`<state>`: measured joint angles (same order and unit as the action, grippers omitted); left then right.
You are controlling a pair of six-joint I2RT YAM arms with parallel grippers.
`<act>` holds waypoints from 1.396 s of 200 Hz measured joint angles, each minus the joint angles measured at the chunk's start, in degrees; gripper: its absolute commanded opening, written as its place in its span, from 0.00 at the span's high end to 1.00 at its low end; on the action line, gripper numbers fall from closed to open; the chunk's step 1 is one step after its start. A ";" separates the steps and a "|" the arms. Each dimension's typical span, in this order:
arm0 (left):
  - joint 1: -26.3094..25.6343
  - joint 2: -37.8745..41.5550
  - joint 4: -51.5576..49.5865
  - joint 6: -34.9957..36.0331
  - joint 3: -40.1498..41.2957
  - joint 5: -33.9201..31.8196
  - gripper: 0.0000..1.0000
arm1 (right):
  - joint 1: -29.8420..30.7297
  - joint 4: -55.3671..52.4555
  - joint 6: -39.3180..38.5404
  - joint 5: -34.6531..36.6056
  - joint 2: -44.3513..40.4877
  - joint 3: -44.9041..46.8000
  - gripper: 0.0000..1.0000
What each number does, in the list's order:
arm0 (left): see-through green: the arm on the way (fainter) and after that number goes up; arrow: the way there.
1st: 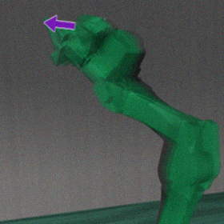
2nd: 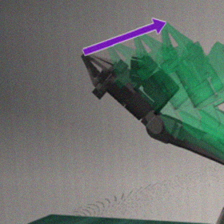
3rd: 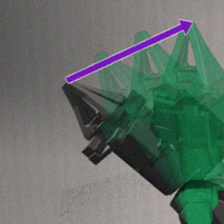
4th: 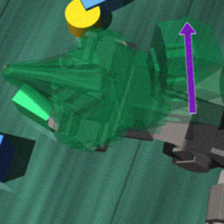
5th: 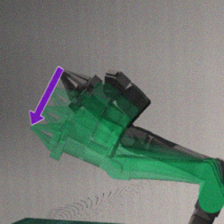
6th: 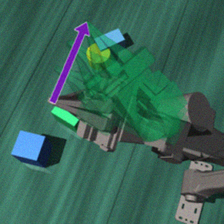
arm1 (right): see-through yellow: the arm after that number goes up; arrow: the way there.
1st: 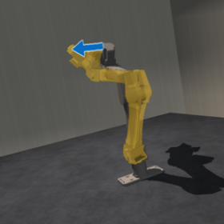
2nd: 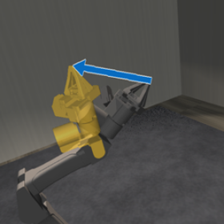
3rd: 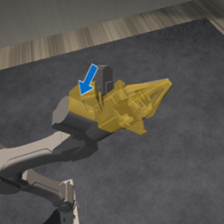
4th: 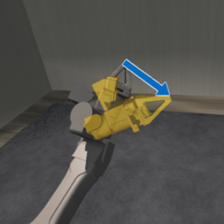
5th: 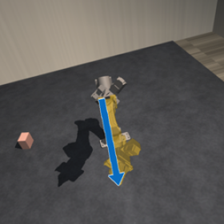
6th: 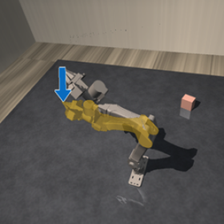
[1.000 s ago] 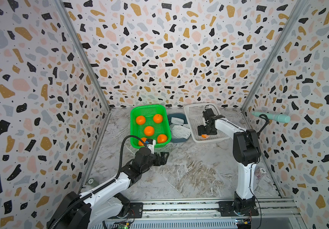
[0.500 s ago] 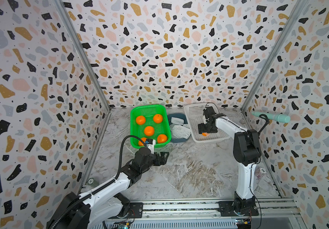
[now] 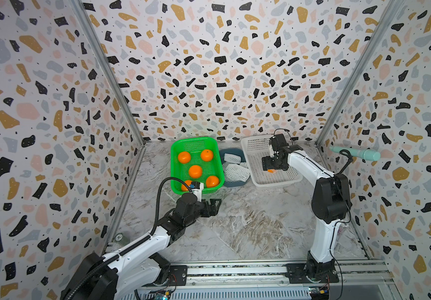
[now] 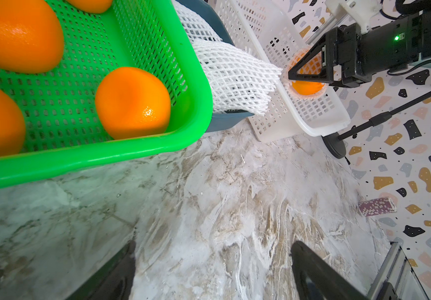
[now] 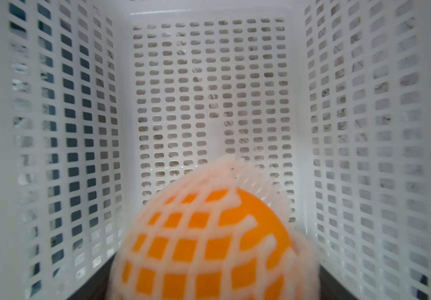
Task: Remove foam nets from oranges
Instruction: Pick up the orange from the basket, then place the orange at the center of the board.
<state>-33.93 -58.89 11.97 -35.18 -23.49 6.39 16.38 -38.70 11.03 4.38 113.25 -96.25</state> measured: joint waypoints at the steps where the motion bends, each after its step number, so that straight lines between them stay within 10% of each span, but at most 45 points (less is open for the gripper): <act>1: 0.00 0.00 0.00 0.00 0.00 0.00 0.06 | 0.00 -0.04 0.00 0.00 0.00 0.00 0.16; 279: -0.07 -1.88 0.09 0.02 -0.04 0.61 0.06 | 12.20 -3.17 -2.32 2.69 -13.77 4.55 0.16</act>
<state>-34.00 -60.77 12.05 -35.16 -23.53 7.01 28.58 -41.87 8.71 7.07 99.48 -91.70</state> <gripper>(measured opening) 0.939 0.838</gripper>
